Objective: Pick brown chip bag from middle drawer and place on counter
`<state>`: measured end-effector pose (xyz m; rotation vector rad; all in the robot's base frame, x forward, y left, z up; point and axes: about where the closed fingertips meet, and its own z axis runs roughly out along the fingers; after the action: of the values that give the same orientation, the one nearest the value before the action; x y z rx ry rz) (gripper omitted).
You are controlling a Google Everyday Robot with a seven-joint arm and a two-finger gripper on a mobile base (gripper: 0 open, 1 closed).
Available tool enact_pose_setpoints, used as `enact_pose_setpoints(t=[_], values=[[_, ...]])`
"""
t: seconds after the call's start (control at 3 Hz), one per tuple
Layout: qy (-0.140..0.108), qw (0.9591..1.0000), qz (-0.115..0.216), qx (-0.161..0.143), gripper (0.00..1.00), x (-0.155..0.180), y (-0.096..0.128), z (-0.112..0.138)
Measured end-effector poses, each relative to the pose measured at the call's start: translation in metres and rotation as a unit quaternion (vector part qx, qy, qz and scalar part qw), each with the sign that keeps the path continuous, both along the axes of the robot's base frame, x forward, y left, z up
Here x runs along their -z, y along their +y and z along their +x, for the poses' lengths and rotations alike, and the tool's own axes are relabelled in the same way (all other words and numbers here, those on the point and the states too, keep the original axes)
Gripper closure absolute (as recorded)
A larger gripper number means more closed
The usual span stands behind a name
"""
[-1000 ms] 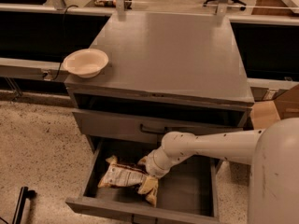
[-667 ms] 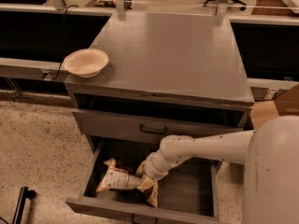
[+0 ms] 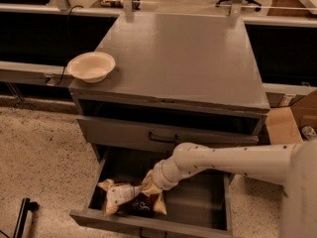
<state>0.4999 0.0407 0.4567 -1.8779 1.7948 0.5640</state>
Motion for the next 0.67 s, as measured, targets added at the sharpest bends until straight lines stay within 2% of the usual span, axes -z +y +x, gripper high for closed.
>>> enact_pose_setpoints(t=[0.33, 0.67], values=[[-0.041, 0.9964, 0.066, -0.034, 1.00, -0.077, 0.008, -0.025], [-0.084, 0.9844, 0.133, -0.078, 1.00, -0.172, 0.016, -0.054]])
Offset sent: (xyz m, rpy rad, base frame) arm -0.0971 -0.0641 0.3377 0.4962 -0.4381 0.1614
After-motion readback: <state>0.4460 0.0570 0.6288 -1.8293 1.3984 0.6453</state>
